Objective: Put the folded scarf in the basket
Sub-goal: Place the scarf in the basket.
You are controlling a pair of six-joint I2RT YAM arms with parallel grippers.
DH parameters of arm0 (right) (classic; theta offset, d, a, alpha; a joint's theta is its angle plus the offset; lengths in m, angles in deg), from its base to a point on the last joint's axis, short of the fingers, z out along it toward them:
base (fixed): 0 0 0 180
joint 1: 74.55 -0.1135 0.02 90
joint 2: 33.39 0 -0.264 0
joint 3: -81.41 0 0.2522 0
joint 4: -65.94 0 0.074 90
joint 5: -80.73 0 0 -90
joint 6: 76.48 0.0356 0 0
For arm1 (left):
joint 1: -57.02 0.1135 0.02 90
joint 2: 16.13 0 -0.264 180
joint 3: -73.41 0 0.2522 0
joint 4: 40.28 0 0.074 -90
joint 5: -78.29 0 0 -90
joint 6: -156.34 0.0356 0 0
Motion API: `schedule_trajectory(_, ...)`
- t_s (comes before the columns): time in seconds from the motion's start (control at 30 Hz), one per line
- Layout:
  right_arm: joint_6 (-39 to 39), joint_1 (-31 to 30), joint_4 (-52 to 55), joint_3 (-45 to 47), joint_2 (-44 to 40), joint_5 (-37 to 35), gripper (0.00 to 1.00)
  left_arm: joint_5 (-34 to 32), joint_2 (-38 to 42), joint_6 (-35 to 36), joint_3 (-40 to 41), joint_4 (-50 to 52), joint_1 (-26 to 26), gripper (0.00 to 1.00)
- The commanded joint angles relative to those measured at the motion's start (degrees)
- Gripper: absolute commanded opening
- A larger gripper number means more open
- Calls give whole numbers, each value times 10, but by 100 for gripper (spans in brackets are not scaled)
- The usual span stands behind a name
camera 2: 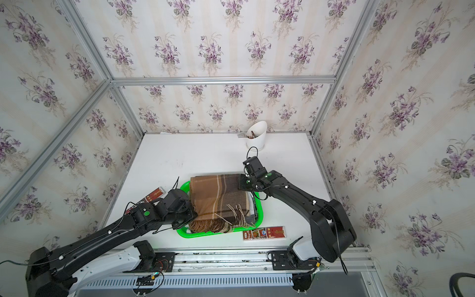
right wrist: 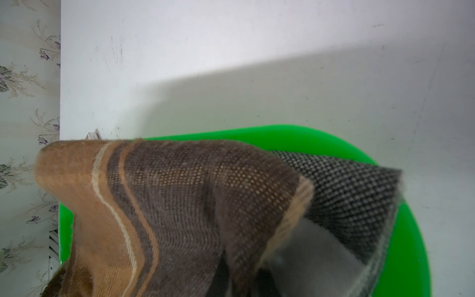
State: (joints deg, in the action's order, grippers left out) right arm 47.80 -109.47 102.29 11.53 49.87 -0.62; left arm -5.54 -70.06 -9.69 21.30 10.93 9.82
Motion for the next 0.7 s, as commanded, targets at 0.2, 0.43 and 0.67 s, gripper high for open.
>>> schedule_trajectory(0.2, -1, 2, 0, 8, 5, -28, 0, -31, 14, -18, 2, 39, -18, 0)
schedule_trajectory(0.43, -9, 2, 16, -10, 4, -56, 38, -84, 40, -2, -29, 93, -18, 57)
schedule_trajectory(0.67, -12, 1, 61, -53, -43, -132, 97, -230, 83, 69, -134, 201, -18, 99)
